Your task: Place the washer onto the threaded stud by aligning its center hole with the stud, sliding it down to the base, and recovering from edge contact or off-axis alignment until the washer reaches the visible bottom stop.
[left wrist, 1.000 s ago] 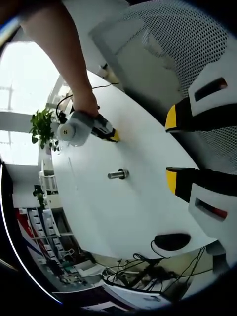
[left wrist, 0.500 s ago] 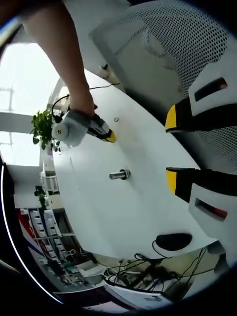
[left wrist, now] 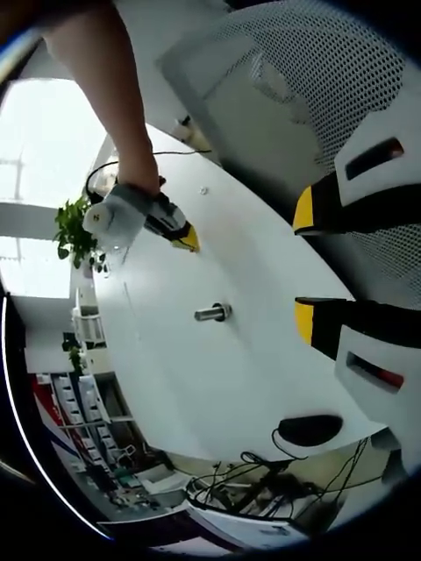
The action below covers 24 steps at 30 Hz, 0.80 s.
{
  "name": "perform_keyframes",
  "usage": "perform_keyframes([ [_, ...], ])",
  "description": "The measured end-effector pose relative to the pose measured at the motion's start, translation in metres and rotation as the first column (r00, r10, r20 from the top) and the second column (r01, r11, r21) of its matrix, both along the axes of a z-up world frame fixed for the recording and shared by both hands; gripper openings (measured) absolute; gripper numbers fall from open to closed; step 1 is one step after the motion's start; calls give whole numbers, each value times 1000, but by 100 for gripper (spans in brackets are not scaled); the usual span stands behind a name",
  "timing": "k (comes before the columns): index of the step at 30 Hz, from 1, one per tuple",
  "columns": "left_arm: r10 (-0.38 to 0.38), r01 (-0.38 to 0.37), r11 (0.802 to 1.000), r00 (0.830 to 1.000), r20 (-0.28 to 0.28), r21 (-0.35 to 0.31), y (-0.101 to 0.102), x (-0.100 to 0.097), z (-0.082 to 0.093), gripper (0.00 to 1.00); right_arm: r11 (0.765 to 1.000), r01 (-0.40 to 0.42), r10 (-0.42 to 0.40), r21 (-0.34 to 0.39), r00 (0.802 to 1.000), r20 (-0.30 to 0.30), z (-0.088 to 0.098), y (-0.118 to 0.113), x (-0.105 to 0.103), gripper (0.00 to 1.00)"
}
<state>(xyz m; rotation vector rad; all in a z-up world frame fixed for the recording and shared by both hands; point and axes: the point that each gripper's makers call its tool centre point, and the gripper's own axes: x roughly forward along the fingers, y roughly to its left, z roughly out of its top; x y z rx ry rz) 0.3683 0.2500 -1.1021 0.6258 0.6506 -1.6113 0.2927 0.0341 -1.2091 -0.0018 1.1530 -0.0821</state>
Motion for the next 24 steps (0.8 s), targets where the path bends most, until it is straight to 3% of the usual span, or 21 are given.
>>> perform_keyframes([
  [4, -2, 2, 1000, 1000, -1, 1, -1, 1, -2, 26, 999, -28, 28, -20, 1000, -8, 2, -3, -9, 5],
  [10, -9, 9, 1000, 1000, -4, 1, -3, -1, -3, 26, 1000, 1, -1, -11, 1000, -3, 6, -5, -31, 10],
  [24, -21, 21, 1000, 1000, -8, 3, -3, -3, -5, 26, 999, 42, -44, -28, 996, -80, -2, -14, -94, 19],
])
